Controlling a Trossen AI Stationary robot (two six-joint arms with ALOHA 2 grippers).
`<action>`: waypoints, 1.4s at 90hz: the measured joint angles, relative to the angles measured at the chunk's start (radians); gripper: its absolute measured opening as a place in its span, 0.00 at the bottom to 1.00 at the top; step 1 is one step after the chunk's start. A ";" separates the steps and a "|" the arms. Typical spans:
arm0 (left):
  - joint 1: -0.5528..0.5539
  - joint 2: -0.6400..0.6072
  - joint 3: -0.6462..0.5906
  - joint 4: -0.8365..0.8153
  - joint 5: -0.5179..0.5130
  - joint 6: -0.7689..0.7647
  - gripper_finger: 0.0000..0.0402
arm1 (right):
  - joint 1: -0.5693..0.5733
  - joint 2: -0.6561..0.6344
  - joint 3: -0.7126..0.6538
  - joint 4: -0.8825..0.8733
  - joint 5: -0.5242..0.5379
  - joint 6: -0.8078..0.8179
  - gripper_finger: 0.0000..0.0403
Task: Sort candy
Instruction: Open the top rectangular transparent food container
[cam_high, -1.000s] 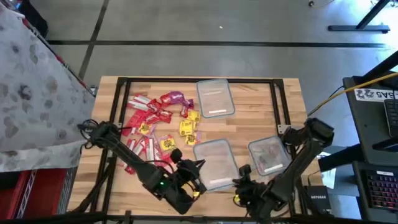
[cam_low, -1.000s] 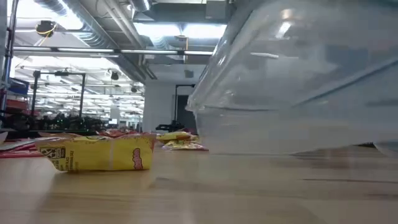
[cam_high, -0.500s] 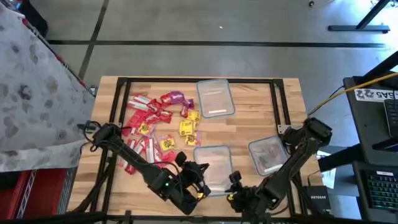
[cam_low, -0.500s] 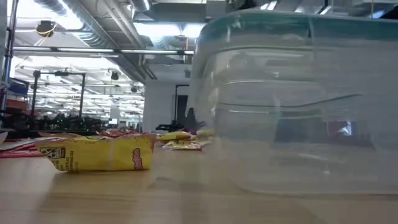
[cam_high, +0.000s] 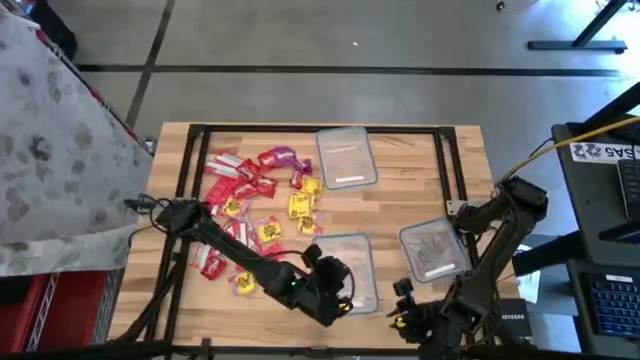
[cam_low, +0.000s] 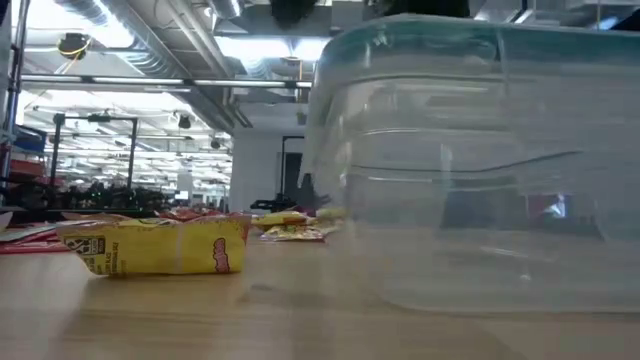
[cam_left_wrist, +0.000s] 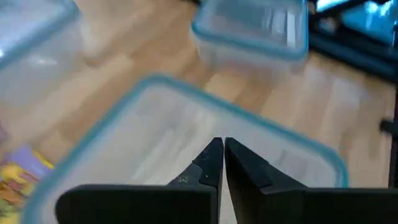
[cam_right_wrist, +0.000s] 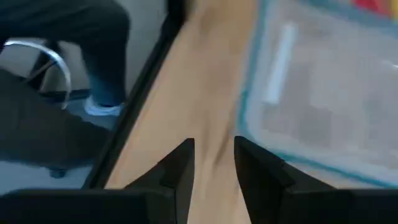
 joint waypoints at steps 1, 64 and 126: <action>0.002 0.004 0.000 -0.001 0.008 0.000 0.00 | 0.000 0.000 -0.009 0.011 -0.002 0.000 0.25; 0.056 0.070 0.005 -0.204 0.161 -0.214 0.00 | -0.085 -0.133 -0.253 0.013 0.353 0.208 0.25; 0.049 0.073 0.003 -0.319 0.139 -0.379 0.00 | -0.111 0.040 -0.254 0.495 0.004 -0.034 0.25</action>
